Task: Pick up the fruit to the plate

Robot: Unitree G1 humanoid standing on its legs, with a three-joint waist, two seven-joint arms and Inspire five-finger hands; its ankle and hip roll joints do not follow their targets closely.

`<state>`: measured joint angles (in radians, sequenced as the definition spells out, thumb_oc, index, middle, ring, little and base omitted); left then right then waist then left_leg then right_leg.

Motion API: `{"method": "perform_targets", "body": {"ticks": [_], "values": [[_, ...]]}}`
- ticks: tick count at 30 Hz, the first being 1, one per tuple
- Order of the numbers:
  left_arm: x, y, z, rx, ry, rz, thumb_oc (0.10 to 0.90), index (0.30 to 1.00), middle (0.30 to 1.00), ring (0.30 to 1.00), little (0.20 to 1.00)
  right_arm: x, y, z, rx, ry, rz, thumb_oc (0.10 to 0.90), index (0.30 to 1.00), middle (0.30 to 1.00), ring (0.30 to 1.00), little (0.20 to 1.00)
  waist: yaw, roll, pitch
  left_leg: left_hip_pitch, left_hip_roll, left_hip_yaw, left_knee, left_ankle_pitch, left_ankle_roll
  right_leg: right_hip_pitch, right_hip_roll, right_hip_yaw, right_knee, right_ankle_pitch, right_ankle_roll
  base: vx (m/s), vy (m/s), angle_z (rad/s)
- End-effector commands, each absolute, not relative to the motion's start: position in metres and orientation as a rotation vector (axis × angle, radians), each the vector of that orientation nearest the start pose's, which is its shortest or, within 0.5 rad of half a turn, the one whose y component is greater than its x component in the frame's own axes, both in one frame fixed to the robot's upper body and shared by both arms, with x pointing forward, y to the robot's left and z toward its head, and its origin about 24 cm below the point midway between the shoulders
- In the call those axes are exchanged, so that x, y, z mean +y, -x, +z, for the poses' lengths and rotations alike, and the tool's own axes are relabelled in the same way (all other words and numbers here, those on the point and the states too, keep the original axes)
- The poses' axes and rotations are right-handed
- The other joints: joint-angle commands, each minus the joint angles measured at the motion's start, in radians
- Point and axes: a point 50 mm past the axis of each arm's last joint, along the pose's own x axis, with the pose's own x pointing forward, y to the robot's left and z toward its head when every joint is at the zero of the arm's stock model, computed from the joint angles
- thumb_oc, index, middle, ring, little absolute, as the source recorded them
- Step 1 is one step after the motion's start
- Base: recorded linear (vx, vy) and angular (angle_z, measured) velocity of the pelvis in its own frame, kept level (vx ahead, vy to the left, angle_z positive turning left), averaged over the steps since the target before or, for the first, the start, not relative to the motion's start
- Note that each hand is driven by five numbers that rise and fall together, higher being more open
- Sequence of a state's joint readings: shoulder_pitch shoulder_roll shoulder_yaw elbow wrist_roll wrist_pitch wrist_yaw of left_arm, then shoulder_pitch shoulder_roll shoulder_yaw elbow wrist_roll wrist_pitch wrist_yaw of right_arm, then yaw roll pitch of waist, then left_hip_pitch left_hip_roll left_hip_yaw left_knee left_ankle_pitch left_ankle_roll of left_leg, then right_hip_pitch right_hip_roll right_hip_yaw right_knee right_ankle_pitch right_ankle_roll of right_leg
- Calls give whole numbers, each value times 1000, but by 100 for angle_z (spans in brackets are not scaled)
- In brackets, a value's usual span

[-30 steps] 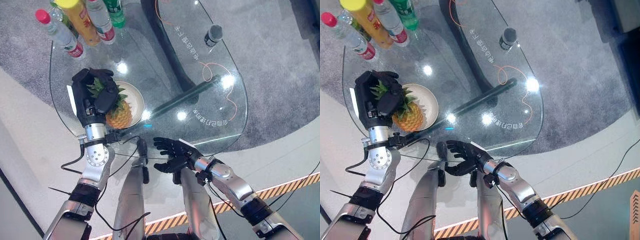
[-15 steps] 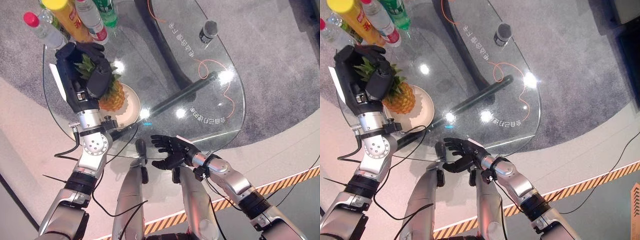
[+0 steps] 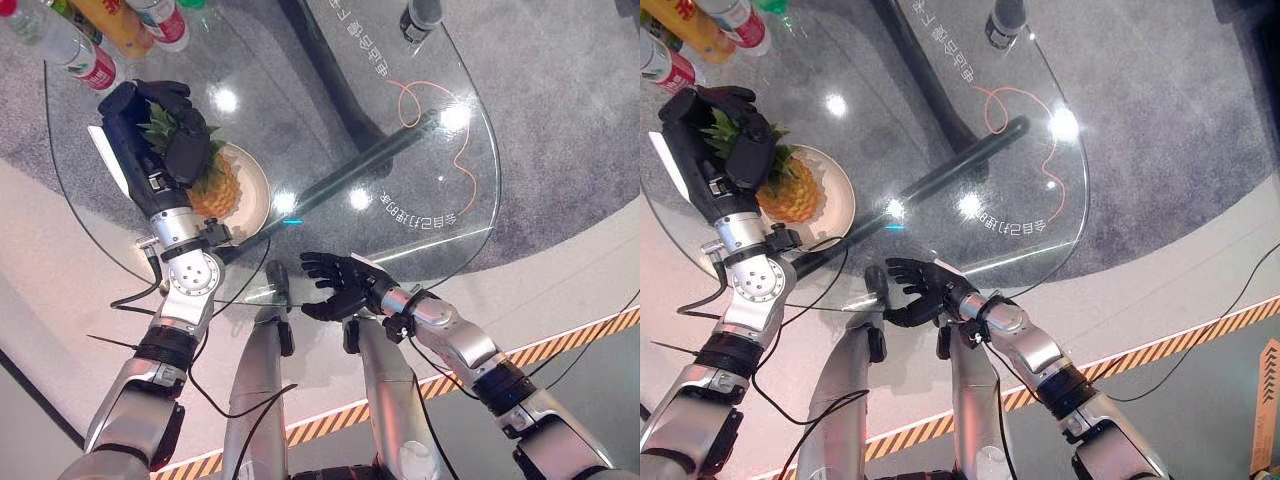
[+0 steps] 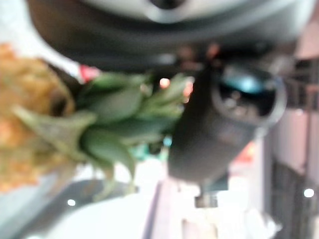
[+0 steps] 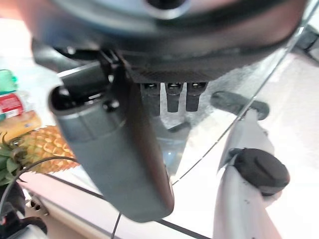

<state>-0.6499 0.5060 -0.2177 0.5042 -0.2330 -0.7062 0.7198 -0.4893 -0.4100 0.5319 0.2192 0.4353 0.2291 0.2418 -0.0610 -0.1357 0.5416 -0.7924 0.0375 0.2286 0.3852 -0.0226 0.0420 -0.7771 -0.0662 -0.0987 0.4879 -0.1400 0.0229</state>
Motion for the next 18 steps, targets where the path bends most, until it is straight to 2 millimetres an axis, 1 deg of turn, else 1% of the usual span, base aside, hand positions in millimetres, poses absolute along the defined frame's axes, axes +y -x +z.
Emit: {"method": "perform_targets", "body": {"ticks": [1, 4, 10, 18], "values": [[201, -316, 254, -1215, 76, 383, 100, 300, 300, 300, 200, -79, -304, 90, 70, 141, 794, 800, 900, 900, 900, 900, 4, 3, -22, -17, -34, -41, 144, -118, -3, -4, -5, -43, -135, 206, 73, -32, 39, 0], [199, -319, 258, -1221, 89, 396, 100, 300, 300, 300, 200, -79, -306, 92, 63, 160, 798, 800, 900, 900, 900, 900, -6, 10, -22, -31, -40, -37, 132, -113, -6, -35, 2, -37, -136, 214, 67, -40, 78, -1], [200, -324, 257, -1216, 85, 438, 100, 300, 300, 300, 200, -81, -310, 96, 46, 175, 795, 800, 900, 900, 900, 900, -16, 21, -22, -38, -48, -26, 106, -102, -4, -68, 10, -33, -134, 221, 61, -34, 51, -1], [200, -329, 262, -1217, 74, 456, 100, 300, 300, 300, 200, -84, -315, 101, 23, 192, 781, 800, 900, 900, 900, 900, -21, 19, -22, -36, -51, -20, 84, -92, -12, -66, 13, -44, -144, 217, 56, -28, 4, 0]]}}
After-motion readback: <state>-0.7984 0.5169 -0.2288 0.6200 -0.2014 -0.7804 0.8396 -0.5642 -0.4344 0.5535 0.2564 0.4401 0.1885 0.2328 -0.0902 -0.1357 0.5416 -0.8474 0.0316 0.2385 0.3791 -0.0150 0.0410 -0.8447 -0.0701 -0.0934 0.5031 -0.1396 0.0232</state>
